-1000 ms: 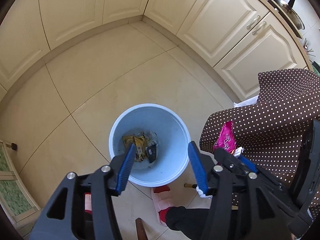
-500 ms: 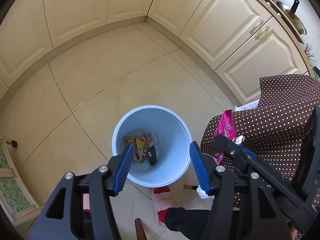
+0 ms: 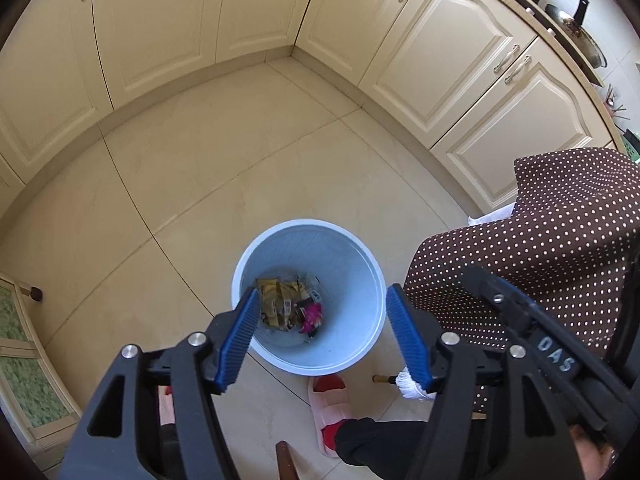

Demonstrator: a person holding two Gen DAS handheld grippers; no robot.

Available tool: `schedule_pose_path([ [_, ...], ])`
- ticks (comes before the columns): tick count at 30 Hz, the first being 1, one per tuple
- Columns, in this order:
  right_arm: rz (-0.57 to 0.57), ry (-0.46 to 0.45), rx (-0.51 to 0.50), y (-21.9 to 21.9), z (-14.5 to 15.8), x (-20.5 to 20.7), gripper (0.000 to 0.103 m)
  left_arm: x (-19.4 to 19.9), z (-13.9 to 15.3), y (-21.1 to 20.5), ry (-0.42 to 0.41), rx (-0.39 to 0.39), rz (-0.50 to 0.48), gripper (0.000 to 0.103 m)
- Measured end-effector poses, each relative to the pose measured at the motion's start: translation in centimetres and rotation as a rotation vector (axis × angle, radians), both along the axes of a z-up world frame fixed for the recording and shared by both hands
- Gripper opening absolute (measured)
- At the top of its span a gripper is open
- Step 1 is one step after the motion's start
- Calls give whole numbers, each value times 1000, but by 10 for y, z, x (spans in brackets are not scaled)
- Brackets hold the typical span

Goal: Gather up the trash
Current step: 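Swing both tools back over the table toward the red soda can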

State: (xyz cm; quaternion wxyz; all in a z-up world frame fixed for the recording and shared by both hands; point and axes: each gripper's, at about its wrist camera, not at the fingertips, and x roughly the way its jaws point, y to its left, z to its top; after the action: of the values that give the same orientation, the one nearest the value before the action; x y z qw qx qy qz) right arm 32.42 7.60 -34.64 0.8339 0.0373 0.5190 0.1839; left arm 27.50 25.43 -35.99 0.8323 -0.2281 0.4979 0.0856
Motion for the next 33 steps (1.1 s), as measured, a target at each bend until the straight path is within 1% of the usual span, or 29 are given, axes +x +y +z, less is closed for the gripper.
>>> schedule_pose_path([
  [3,4,-54,-13,-10,20,-10,49,-10,14,-4,-26,29,11,66],
  [5,4,-101,-19,-21,38,-20,50,-15,25,-9,-42,40,14,66],
  [8,0,-169,-19,-38,67,-35,50,-23,53,-27,-91,81,-8,66],
  [12,-16,-282,-16,-70,113,-61,50,-38,92,-57,-169,95,-50,66],
  [14,-30,-350,-9,-91,142,-78,51,-45,117,-79,-217,101,-87,66],
  [16,-45,-398,0,-110,163,-89,52,-50,140,-101,-262,110,-130,67],
  [18,-72,-460,0,-134,188,-107,53,-55,169,-129,-326,127,-191,72],
  [19,-88,-486,-3,-145,198,-114,54,-57,178,-141,-347,133,-216,75],
  [22,-175,-562,-20,-198,227,-132,55,-56,208,-187,-402,139,-312,75],
  [24,-225,-585,-25,-226,239,-138,55,-50,224,-218,-421,110,-380,75],
  [26,-301,-608,-39,-267,251,-144,56,-45,238,-245,-438,82,-433,75],
  [28,-357,-619,-57,-293,258,-146,57,-35,250,-271,-453,70,-474,75],
  [31,-442,-604,-97,-344,259,-141,57,-20,264,-310,-461,66,-517,75],
  [33,-477,-595,-119,-364,257,-139,57,-7,269,-336,-457,66,-549,75],
])
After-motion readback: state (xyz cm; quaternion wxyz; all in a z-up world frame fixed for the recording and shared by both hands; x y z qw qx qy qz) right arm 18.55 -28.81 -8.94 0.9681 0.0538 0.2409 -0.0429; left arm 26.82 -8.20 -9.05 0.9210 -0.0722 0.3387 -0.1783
